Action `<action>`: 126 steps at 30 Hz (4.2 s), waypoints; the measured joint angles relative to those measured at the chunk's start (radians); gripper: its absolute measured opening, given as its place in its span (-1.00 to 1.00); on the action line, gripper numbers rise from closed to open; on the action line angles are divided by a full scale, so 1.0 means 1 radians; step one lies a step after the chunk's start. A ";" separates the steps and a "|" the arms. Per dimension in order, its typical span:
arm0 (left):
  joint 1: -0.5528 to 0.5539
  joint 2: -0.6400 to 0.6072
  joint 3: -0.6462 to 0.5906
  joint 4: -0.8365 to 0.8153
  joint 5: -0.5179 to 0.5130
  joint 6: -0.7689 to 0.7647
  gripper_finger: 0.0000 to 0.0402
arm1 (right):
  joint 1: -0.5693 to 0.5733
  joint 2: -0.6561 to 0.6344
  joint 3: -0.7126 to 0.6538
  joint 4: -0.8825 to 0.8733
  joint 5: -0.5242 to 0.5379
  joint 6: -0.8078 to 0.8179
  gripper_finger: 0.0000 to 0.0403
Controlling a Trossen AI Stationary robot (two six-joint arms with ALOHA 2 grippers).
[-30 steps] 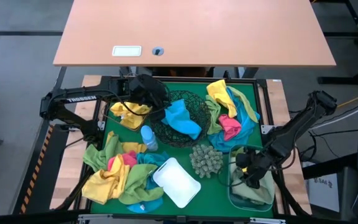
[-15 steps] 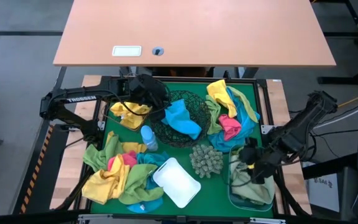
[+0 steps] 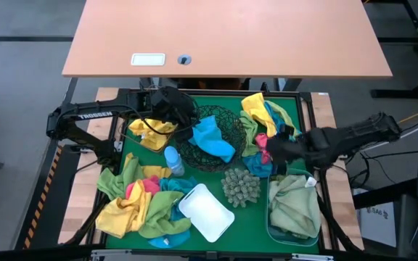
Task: Sort microfiber towel by color & place in baskets
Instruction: Put the pink microfiber cloth into the white bin
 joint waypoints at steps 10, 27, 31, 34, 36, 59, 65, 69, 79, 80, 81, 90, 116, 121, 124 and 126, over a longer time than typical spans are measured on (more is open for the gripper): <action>0.000 0.000 0.000 0.000 0.000 0.000 -0.43 | -0.268 0.000 -0.178 0.187 -0.112 -0.171 0.26; 0.000 0.000 -0.001 0.000 0.000 0.000 -0.43 | -0.336 0.003 -0.389 0.405 -0.157 -0.216 0.17; -0.004 0.000 -0.001 0.000 0.000 0.000 -0.43 | -0.336 0.003 -0.391 0.405 -0.148 -0.216 -0.12; -0.016 -0.014 -0.001 -0.030 -0.004 0.000 -0.43 | -0.336 0.003 -0.391 0.405 -0.148 -0.216 -0.43; -0.034 -0.042 -0.001 -0.058 -0.010 -0.001 -0.44 | -0.336 0.003 -0.391 0.406 -0.148 -0.216 -0.66; -0.333 -0.468 -0.001 -0.661 -0.040 -0.553 -0.50 | -0.336 0.002 0.269 0.202 -0.303 -0.234 -0.98; -0.373 -0.478 -0.001 -0.741 -0.070 -0.582 -0.50 | -0.334 0.001 0.398 0.390 -0.496 -0.146 -0.98; -0.383 -0.478 -0.001 -0.767 -0.086 -0.582 -0.50 | -0.283 0.010 0.402 0.572 -0.612 -0.122 -0.98; -0.384 -0.475 -0.001 -0.763 -0.087 -0.582 -0.50 | -0.030 0.204 0.402 0.774 -0.615 -0.140 -0.98; -0.384 -0.475 -0.001 -0.762 -0.087 -0.582 -0.50 | -0.014 0.231 0.402 0.779 -0.604 -0.153 -0.98; -0.384 -0.475 -0.001 -0.762 -0.087 -0.582 -0.50 | 0.000 0.255 0.402 0.779 -0.593 -0.164 -0.98; -0.383 -0.475 -0.001 -0.761 -0.087 -0.582 -0.50 | 0.060 0.473 0.401 0.783 -0.504 -0.185 -0.98; -0.383 -0.475 -0.001 -0.761 -0.087 -0.581 -0.50 | 0.072 0.722 0.401 0.801 -0.889 -0.185 -0.97; -0.383 -0.475 -0.001 -0.761 -0.087 -0.574 -0.50 | 0.070 0.723 0.401 0.805 -0.753 -0.186 -0.97; -0.383 -0.475 -0.001 -0.762 -0.087 -0.574 -0.50 | 0.070 0.723 0.401 0.804 -0.709 -0.186 -0.97; -0.383 -0.475 -0.001 -0.762 -0.087 -0.574 -0.50 | 0.070 0.723 0.401 0.806 -0.705 -0.186 -0.97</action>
